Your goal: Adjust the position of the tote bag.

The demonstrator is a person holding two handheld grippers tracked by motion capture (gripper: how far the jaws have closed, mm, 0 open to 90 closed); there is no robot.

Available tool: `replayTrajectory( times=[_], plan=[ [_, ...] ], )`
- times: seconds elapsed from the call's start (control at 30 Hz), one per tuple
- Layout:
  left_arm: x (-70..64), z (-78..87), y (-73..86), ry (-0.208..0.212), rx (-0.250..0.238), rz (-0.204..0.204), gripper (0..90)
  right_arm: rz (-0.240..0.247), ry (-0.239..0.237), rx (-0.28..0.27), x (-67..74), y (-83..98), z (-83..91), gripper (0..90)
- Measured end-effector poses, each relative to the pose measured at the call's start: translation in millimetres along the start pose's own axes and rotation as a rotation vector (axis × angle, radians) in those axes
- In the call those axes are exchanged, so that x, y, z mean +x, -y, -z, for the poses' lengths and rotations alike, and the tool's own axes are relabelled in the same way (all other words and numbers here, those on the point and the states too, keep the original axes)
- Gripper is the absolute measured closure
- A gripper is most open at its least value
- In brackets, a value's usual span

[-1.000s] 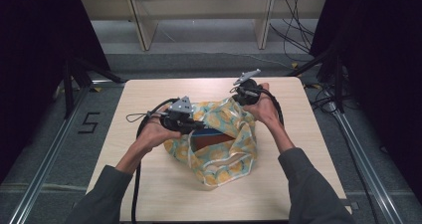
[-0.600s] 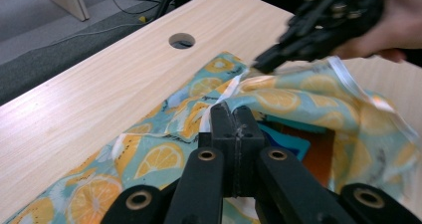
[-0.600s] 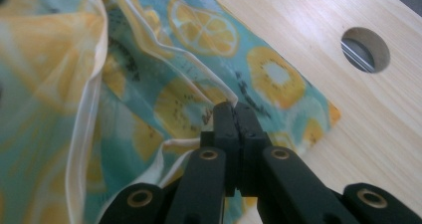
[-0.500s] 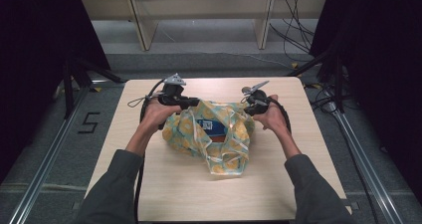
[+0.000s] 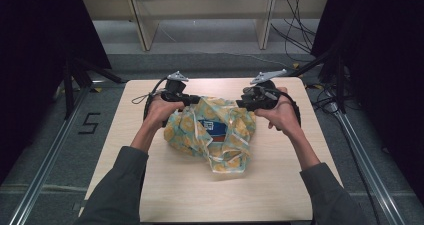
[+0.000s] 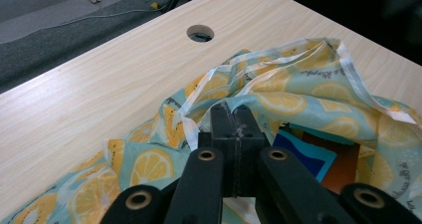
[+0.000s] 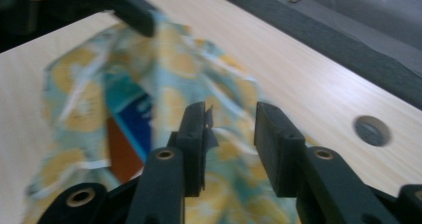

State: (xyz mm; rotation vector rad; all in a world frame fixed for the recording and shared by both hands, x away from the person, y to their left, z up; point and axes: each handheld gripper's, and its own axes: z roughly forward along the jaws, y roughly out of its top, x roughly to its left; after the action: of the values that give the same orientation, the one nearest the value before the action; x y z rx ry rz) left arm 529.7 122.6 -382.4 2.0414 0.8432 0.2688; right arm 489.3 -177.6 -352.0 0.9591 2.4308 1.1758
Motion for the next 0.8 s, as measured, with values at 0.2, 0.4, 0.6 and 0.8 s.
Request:
replayTrajectory(
  times=[0.2,0.4,0.6,0.8],
  plan=[
    [-0.9,0.1,0.3,-0.004,-0.017,0.020,89.7,0.062,-0.055,0.041,33.6,7.0,-9.5,64.4],
    [-3.0,3.0,-1.4,-0.005,-0.006,-0.003,89.7,0.099,0.060,0.061,56.7,24.3,-11.5,57.3],
    [-3.1,2.1,-0.9,-0.003,-0.005,-0.001,89.6,0.096,0.094,0.109,67.7,36.7,-19.6,52.8],
    [-2.6,5.1,-0.5,0.008,-0.033,0.010,89.6,0.103,0.118,0.097,41.8,42.9,-19.2,90.0]
  ],
)
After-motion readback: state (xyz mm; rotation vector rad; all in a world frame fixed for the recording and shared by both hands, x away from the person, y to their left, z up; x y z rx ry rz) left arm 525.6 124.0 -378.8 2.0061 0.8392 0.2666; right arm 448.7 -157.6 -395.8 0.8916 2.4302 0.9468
